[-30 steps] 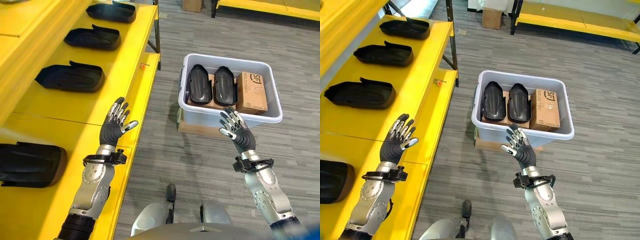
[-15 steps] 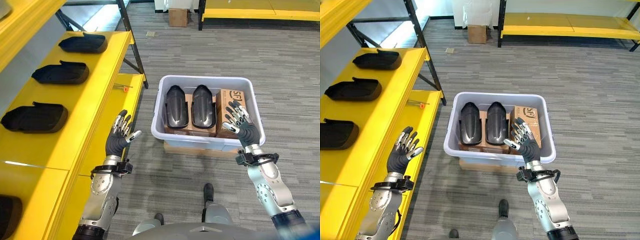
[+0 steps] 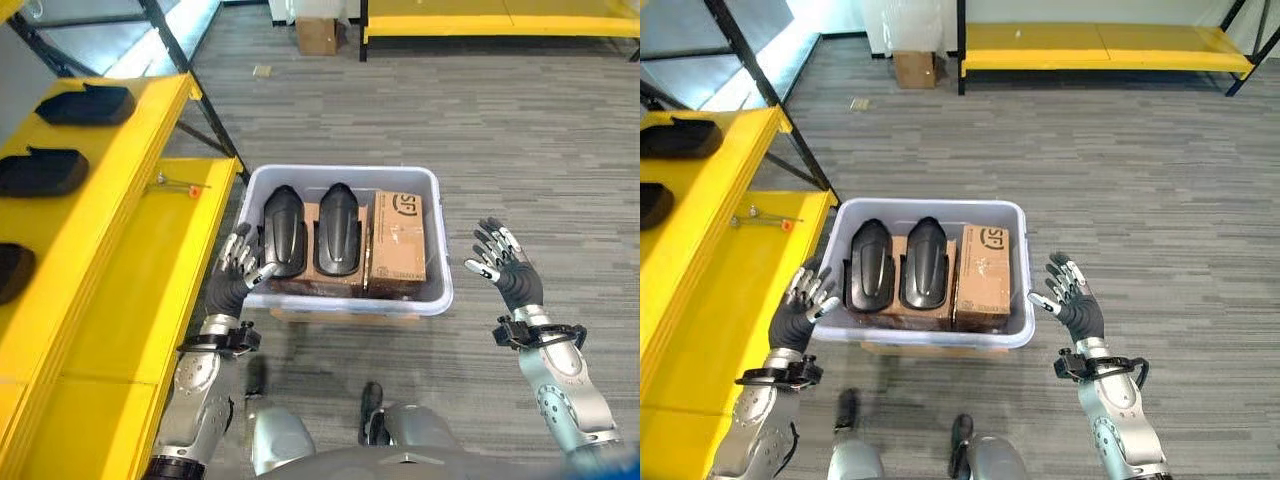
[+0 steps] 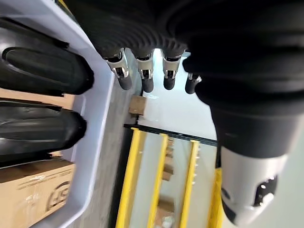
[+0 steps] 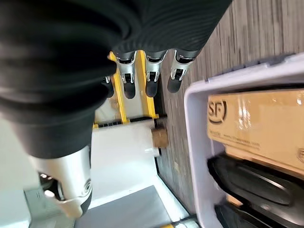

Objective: Move parts from the plastic box to the shelf.

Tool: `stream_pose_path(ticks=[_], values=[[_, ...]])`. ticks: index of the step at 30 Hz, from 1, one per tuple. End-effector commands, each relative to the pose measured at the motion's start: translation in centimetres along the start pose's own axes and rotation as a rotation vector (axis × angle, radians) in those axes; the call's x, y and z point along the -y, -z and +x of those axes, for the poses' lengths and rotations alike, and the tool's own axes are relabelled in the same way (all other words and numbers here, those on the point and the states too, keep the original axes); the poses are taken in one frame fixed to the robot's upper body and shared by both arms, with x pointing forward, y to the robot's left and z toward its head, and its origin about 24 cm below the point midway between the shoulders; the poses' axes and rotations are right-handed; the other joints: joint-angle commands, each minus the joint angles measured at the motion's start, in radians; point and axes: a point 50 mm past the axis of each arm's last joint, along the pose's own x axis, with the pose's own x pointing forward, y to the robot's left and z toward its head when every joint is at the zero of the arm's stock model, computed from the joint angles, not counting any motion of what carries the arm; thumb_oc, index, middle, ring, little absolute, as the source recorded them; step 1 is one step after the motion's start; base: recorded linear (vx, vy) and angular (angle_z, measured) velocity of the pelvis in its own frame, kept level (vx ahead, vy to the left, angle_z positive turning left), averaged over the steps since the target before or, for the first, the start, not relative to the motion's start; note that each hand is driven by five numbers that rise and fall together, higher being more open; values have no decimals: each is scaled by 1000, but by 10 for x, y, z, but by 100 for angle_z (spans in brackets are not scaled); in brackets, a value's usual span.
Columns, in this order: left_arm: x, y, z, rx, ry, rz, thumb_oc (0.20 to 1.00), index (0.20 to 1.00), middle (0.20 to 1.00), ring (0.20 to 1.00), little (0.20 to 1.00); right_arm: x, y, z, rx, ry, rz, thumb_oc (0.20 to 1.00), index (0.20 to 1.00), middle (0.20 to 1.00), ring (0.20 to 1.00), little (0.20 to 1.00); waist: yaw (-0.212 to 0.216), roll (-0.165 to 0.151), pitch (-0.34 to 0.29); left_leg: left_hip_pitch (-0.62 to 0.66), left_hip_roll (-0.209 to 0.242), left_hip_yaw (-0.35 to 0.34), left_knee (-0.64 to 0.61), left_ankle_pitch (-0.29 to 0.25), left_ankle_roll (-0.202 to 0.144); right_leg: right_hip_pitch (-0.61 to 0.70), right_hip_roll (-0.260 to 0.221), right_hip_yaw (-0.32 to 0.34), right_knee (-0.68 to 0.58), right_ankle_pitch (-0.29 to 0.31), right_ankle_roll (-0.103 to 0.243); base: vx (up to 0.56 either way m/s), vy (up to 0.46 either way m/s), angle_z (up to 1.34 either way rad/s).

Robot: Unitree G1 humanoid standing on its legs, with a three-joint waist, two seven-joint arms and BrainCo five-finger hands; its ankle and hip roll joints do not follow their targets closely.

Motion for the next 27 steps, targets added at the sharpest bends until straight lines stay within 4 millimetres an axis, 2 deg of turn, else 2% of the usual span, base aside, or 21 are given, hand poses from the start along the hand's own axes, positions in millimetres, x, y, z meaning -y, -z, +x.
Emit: stream_pose_path(ticks=[1, 2, 3, 4, 5, 6, 13, 15, 20, 24, 26, 27], values=[[-3, -32, 0, 152, 40, 34, 1000, 1000, 1000, 1000, 1000, -5, -23, 3, 131, -35, -19, 1000, 1000, 1000, 1000, 1000, -3, 32, -61, 47, -37, 25, 77, 19, 19, 113, -196, 135, -182, 77, -109, 238, 295, -83], [-4, -35, -2, 156, 60, 64, 1000, 1000, 1000, 1000, 1000, -4, -21, 0, 123, -34, -10, 1000, 1000, 1000, 1000, 1000, -3, 25, -72, 66, -57, 34, 87, -29, 34, 130, -223, 146, -198, 93, -95, 179, 219, -83], [-4, -35, -3, 155, 60, 65, 1000, 1000, 1000, 1000, 1000, -4, -21, 0, 122, -34, -9, 1000, 1000, 1000, 1000, 1000, 0, 21, -71, 68, -61, 38, 90, -33, 36, 134, -227, 149, -201, 94, -93, 202, 271, -60], [-7, -36, -4, 150, 66, 80, 1000, 1000, 1000, 1000, 1000, -3, -18, -3, 104, -30, -4, 1000, 1000, 1000, 1000, 1000, -4, 12, -78, 80, -80, 64, 106, -68, 49, 142, -254, 156, -206, 112, -80, 90, 141, -59], [-7, -36, -4, 150, 66, 81, 1000, 1000, 1000, 1000, 1000, -4, -17, -3, 103, -30, -4, 1000, 1000, 1000, 1000, 1000, -1, 9, -78, 82, -82, 67, 107, -70, 51, 142, -257, 160, -207, 113, -79, 140, 264, -40], [-10, -38, -4, 150, 63, 97, 1000, 1000, 1000, 1000, 1000, -4, -14, -4, 88, -24, 9, 1000, 1000, 1000, 1000, 1000, -3, -3, -82, 89, -101, 86, 120, -98, 62, 138, -280, 169, -210, 130, -63, 56, 139, -24], [-15, -43, -3, 157, 38, 139, 1000, 1000, 1000, 1000, 1000, -5, -8, -7, 66, -18, 26, 1000, 1000, 1000, 1000, 1000, -1, -48, -100, 98, -141, 126, 140, -151, 86, 118, -330, 176, -218, 182, -24, 86, 127, -12], [-13, -45, 0, 166, 50, 154, 1000, 1000, 1000, 1000, 1000, -5, -12, -6, 84, -13, 13, 1000, 1000, 1000, 1000, 1000, -5, -59, -103, 86, -142, 135, 139, -152, 81, 115, -336, 162, -226, 206, -16, 106, 35, 14], [-7, -51, 6, 198, 74, 167, 1000, 1000, 1000, 1000, 1000, -8, -17, 1, 110, -22, 5, 1000, 1000, 1000, 1000, 1000, -7, -58, -100, 67, -135, 139, 133, -144, 73, 98, -335, 150, -239, 209, -16, 21, 0, 16], [21, -68, 27, 307, 166, 144, 1000, 1000, 1000, 1000, 1000, -30, -24, 29, 165, -65, 25, 1000, 1000, 1000, 1000, 1000, -3, -50, -42, -5, -123, 139, 148, -128, 62, 31, -331, 143, -240, 203, -23, -99, -23, -6], [26, -70, 31, 321, 177, 138, 1000, 1000, 1000, 1000, 1000, -35, -25, 34, 171, -73, 32, 1000, 1000, 1000, 1000, 1000, -2, -48, -30, -21, -123, 136, 154, -126, 61, 18, -331, 143, -238, 202, -24, -98, -10, -7], [36, -73, 37, 343, 196, 125, 1000, 1000, 1000, 1000, 1000, -48, -26, 46, 176, -93, 51, 1000, 1000, 1000, 1000, 1000, 4, -44, 1, -46, -121, 137, 159, -118, 57, -5, -334, 138, -238, 205, -25, -86, -12, 1]])
